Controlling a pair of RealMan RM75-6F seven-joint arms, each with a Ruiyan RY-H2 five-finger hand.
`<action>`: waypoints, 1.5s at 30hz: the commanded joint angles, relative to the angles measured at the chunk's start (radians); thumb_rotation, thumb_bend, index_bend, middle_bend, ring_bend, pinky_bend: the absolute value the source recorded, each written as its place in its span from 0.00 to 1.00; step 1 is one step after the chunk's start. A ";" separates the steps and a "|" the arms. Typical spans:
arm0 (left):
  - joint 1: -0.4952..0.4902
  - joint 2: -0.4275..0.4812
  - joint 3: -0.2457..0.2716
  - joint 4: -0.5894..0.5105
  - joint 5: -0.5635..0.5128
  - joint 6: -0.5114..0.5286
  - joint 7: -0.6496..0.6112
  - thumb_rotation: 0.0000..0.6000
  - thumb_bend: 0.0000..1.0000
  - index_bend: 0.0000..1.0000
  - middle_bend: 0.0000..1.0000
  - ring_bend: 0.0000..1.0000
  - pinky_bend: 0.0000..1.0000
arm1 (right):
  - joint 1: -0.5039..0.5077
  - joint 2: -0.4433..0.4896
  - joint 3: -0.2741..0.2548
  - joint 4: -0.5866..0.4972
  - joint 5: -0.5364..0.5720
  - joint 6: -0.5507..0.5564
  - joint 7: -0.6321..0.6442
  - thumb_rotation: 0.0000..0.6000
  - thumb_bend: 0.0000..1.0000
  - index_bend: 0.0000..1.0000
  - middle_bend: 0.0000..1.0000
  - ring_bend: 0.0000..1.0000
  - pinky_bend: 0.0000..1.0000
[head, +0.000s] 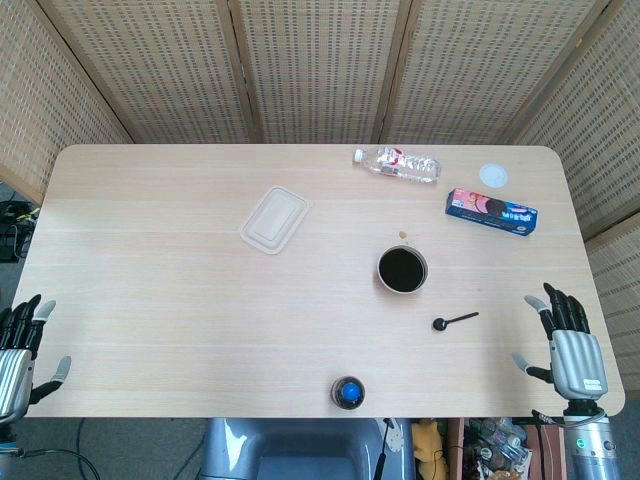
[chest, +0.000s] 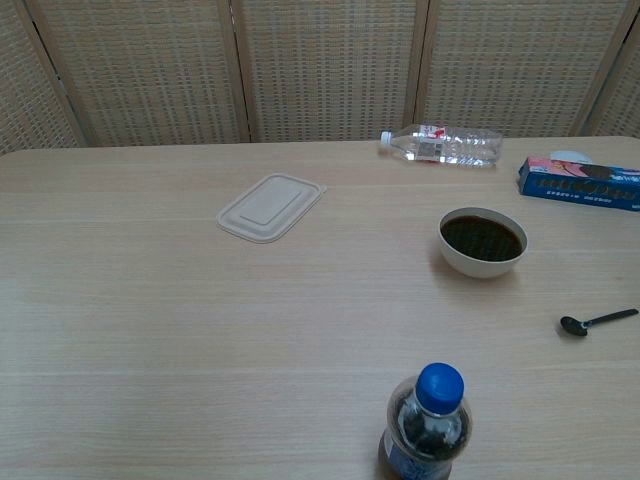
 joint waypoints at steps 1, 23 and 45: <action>0.000 0.000 0.000 -0.001 0.000 -0.001 0.002 1.00 0.37 0.02 0.00 0.00 0.00 | 0.001 -0.002 0.001 0.002 0.000 0.000 0.002 1.00 0.28 0.19 0.10 0.00 0.00; -0.014 0.001 -0.010 -0.029 -0.018 -0.027 0.052 1.00 0.37 0.02 0.00 0.00 0.00 | 0.180 0.145 0.034 -0.041 -0.002 -0.288 0.090 1.00 0.28 0.19 0.53 0.56 0.54; -0.026 0.003 -0.016 -0.037 -0.041 -0.054 0.074 1.00 0.37 0.02 0.00 0.00 0.00 | 0.470 0.187 -0.018 -0.006 0.003 -0.803 0.236 1.00 0.75 0.27 0.97 0.98 0.96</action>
